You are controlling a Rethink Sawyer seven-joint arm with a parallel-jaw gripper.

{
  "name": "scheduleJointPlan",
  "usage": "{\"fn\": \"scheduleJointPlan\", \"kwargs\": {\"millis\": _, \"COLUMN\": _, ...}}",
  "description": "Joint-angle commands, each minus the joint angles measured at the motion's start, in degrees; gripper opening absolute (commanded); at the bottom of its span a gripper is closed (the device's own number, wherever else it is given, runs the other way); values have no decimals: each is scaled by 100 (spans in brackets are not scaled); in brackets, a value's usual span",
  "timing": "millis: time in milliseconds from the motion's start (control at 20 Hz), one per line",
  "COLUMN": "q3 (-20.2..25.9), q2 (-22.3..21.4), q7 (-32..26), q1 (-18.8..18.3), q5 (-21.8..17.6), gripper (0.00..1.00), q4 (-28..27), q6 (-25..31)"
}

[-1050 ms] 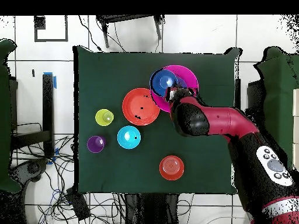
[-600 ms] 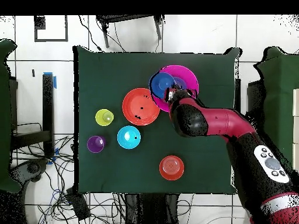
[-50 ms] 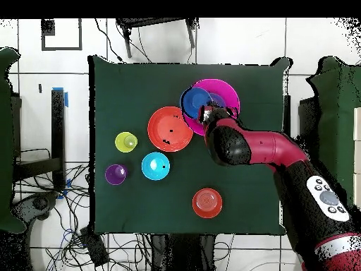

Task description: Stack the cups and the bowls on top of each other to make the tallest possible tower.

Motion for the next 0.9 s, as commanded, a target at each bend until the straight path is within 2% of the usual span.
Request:
{"fn": "scheduleJointPlan", "kwargs": {"millis": 50, "q3": -94, "q2": -157, "q7": 21, "q1": -13, "q5": -379, "gripper": 0, "q4": 146, "q6": 133}}
{"fn": "scheduleJointPlan", "kwargs": {"millis": 500, "q3": 349, "q2": -496, "q7": -246, "q1": -467, "q5": -214, "gripper": 0, "q4": 447, "q6": 520}}
{"fn": "scheduleJointPlan", "kwargs": {"millis": 700, "q3": 489, "q2": -510, "q7": -338, "q1": -617, "q5": -222, "gripper": 0, "q4": 477, "q6": 614}}
{"fn": "scheduleJointPlan", "kwargs": {"millis": 900, "q3": 500, "q2": -413, "q7": -332, "q1": -616, "q5": -288, "gripper": 0, "q4": 407, "q6": 585}}
